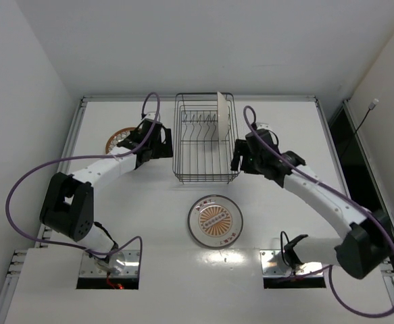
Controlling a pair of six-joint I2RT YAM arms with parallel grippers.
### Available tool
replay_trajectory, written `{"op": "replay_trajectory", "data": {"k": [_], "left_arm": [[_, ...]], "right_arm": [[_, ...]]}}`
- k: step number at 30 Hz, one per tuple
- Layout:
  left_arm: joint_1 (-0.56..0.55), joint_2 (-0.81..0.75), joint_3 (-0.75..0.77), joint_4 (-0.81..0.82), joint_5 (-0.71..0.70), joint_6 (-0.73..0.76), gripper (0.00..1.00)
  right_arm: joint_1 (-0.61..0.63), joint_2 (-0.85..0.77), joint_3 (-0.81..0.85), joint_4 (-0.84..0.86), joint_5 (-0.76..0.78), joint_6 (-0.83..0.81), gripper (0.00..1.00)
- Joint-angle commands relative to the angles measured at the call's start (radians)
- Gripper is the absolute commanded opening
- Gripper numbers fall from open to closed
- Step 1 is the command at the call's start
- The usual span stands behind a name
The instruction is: Load the plates into the dish rack
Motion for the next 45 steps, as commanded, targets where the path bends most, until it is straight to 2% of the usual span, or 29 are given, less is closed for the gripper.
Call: {"op": "replay_trajectory", "data": {"k": [1,5,7,11,14,18,22,33,38,43,45], "left_arm": [[0.004,-0.003,0.037,0.015,0.028,-0.007,0.91],[0.004,-0.013,0.037,0.015,0.037,-0.007,0.91],[0.004,-0.013,0.037,0.015,0.049,-0.007,0.91],[0.004,-0.023,0.037,0.024,0.06,-0.007,0.91],[0.004,-0.023,0.037,0.024,0.06,-0.007,0.91],[0.004,-0.023,0.037,0.024,0.071,-0.007,0.91],[0.004,-0.023,0.037,0.024,0.08,-0.007,0.91],[0.004,-0.023,0.028,0.024,0.08,-0.007,0.91],[0.004,-0.023,0.028,0.024,0.08,-0.007,0.91],[0.004,-0.023,0.028,0.024,0.08,-0.007,0.91],[0.004,-0.023,0.028,0.024,0.08,-0.007,0.91]], "right_arm": [[-0.005,-0.127,0.048,-0.024,-0.005,-0.028,0.68],[-0.005,-0.259,-0.041,-0.064,-0.083,-0.028,0.68],[-0.005,-0.354,-0.137,-0.064,-0.118,0.001,0.66],[-0.005,-0.537,-0.337,-0.041,-0.224,0.12,0.63],[-0.005,-0.679,-0.473,-0.041,-0.242,0.191,0.62],[-0.005,-0.79,-0.642,-0.016,-0.293,0.307,0.62],[-0.005,-0.804,-0.731,0.063,-0.351,0.364,0.62],[0.004,-0.677,-0.938,0.324,-0.445,0.45,0.59],[0.004,-0.616,-0.981,0.441,-0.463,0.478,0.59],[0.004,-0.545,-0.981,0.517,-0.473,0.478,0.5],[0.004,-0.523,-0.981,0.528,-0.473,0.478,0.43]]}}
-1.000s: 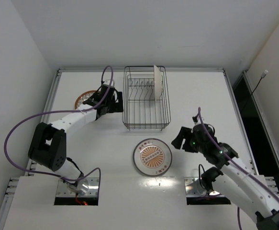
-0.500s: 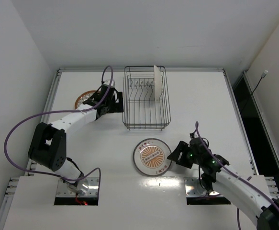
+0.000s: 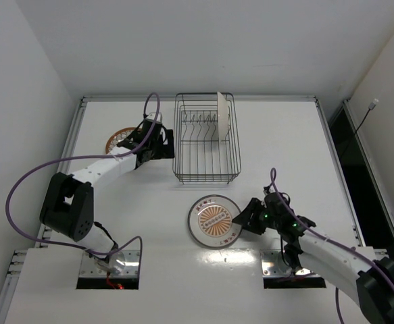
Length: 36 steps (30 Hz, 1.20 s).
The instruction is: Load the plates into the dish rack
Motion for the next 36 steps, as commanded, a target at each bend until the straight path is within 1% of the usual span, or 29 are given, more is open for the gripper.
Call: {"op": "replay_trajectory", "data": {"k": [1,2,4,5,6,7,8,11,12,13,14,16,17,18,21,22,24,25,27,30,32,35,36], "left_arm": [[0.004,-0.023,0.028,0.024,0.007,-0.007,0.91],[0.004,-0.023,0.028,0.024,0.007,-0.007,0.91],[0.004,-0.023,0.028,0.024,0.007,-0.007,0.91],[0.004,-0.023,0.028,0.024,0.007,-0.007,0.91],[0.004,-0.023,0.028,0.024,0.007,-0.007,0.91],[0.004,-0.023,0.028,0.024,0.007,-0.007,0.91],[0.004,-0.023,0.028,0.024,0.007,-0.007,0.91],[0.004,-0.023,0.028,0.024,0.007,-0.007,0.91],[0.004,-0.023,0.028,0.024,0.007,-0.007,0.91],[0.004,-0.023,0.028,0.024,0.007,-0.007,0.91],[0.004,-0.023,0.028,0.024,0.007,-0.007,0.91],[0.004,-0.023,0.028,0.024,0.007,-0.007,0.91],[0.004,-0.023,0.028,0.024,0.007,-0.007,0.91],[0.004,-0.023,0.028,0.024,0.007,-0.007,0.91],[0.004,-0.023,0.028,0.024,0.007,-0.007,0.91],[0.004,-0.023,0.028,0.024,0.007,-0.007,0.91],[0.004,-0.023,0.028,0.024,0.007,-0.007,0.91],[0.004,-0.023,0.028,0.024,0.007,-0.007,0.91],[0.004,-0.023,0.028,0.024,0.007,-0.007,0.91],[0.004,-0.023,0.028,0.024,0.007,-0.007,0.91],[0.004,-0.023,0.028,0.024,0.007,-0.007,0.91],[0.004,-0.023,0.028,0.024,0.007,-0.007,0.91],[0.004,-0.023,0.028,0.024,0.007,-0.007,0.91]], "right_arm": [[0.004,0.044,-0.076,0.093,-0.011,0.006,0.41],[0.004,0.058,-0.076,0.111,-0.011,0.006,0.36],[0.004,0.098,-0.076,0.155,-0.011,0.006,0.31],[0.004,0.113,-0.088,0.177,-0.011,0.006,0.26],[0.004,0.127,-0.088,0.21,-0.011,0.006,0.24],[0.004,0.141,-0.097,0.223,-0.011,0.006,0.23],[0.004,0.167,-0.097,0.238,-0.02,0.006,0.2],[0.004,0.187,-0.097,0.272,-0.02,0.006,0.16],[0.004,0.199,-0.097,0.272,-0.02,0.006,0.12],[0.004,0.199,-0.097,0.272,-0.02,-0.003,0.1],[0.004,0.19,-0.097,0.261,-0.02,-0.003,0.04],[0.004,0.158,-0.097,0.239,-0.02,-0.003,0.0],[0.004,0.135,-0.097,0.219,-0.02,-0.003,0.0],[0.004,0.074,-0.097,0.156,-0.02,-0.014,0.0],[0.004,-0.04,-0.036,0.004,0.027,-0.046,0.0],[0.004,-0.116,0.005,-0.11,0.041,-0.06,0.0],[0.004,-0.181,0.053,-0.221,0.079,-0.1,0.0],[0.004,-0.206,0.103,-0.322,0.093,-0.114,0.0],[0.004,-0.258,0.156,-0.407,0.119,-0.14,0.0],[0.004,-0.292,0.276,-0.522,0.132,-0.18,0.0],[0.004,-0.292,0.326,-0.587,0.132,-0.195,0.0],[0.004,-0.301,0.444,-0.679,0.17,-0.235,0.0],[0.004,-0.301,0.513,-0.705,0.182,-0.235,0.0]]}}
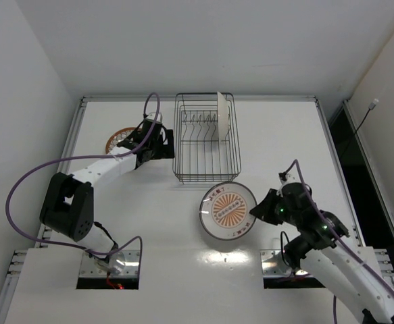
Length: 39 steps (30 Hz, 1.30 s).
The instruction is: Load the plates into the dish rack
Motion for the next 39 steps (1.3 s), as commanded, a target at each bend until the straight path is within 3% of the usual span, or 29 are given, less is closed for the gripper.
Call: {"op": "replay_trajectory", "data": {"k": [1,5,9,20,31,39], "left_arm": [[0.004,-0.023,0.028,0.024,0.007,-0.007,0.91],[0.004,-0.023,0.028,0.024,0.007,-0.007,0.91],[0.004,-0.023,0.028,0.024,0.007,-0.007,0.91],[0.004,-0.023,0.028,0.024,0.016,-0.016,0.91],[0.004,-0.023,0.039,0.024,0.016,-0.016,0.91],[0.004,-0.014,0.048,0.024,0.037,-0.025,0.91]], "right_arm": [[0.003,-0.015,0.181,-0.116,0.07,-0.063,0.0],[0.003,0.04,0.45,-0.278,0.199,-0.117,0.0],[0.003,0.139,0.655,-0.32,0.331,-0.169,0.0],[0.003,0.55,0.887,-0.073,0.523,-0.301,0.0],[0.116,0.96,1.172,0.034,0.754,-0.385,0.0],[0.259,1.342,1.639,-0.076,1.094,-0.465,0.0]]}}
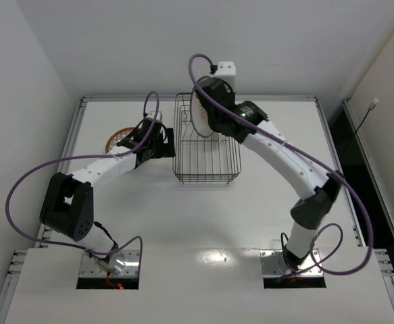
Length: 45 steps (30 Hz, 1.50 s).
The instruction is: Load the plates into the dish rack
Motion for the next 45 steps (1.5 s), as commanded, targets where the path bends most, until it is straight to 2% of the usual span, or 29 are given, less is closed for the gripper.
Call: {"op": "replay_trajectory", "data": {"k": [1,6,13,18,23,33,45], "left_arm": [[0.004,-0.014,0.037,0.024,0.021,-0.018,0.91],[0.004,-0.014,0.037,0.024,0.021,-0.018,0.91],[0.004,-0.014,0.037,0.024,0.021,-0.018,0.91],[0.004,-0.014,0.037,0.015,0.031,-0.028,0.91],[0.004,-0.005,0.046,0.015,0.04,-0.028,0.91],[0.004,-0.005,0.046,0.006,0.049,-0.037,0.91],[0.004,-0.023,0.046,0.006,0.058,-0.037,0.91]], "right_arm": [[0.061,0.132,0.218,-0.014,0.255,-0.038,0.0],[0.085,0.298,0.309,-0.036,0.449,-0.058,0.0],[0.085,0.358,0.298,0.033,0.529,-0.083,0.0],[0.085,0.401,0.298,0.168,0.593,-0.196,0.0],[0.085,0.473,0.298,0.346,0.665,-0.385,0.0],[0.058,0.585,0.337,0.409,0.665,-0.437,0.0],[0.029,0.649,0.361,0.38,0.644,-0.43,0.0]]}}
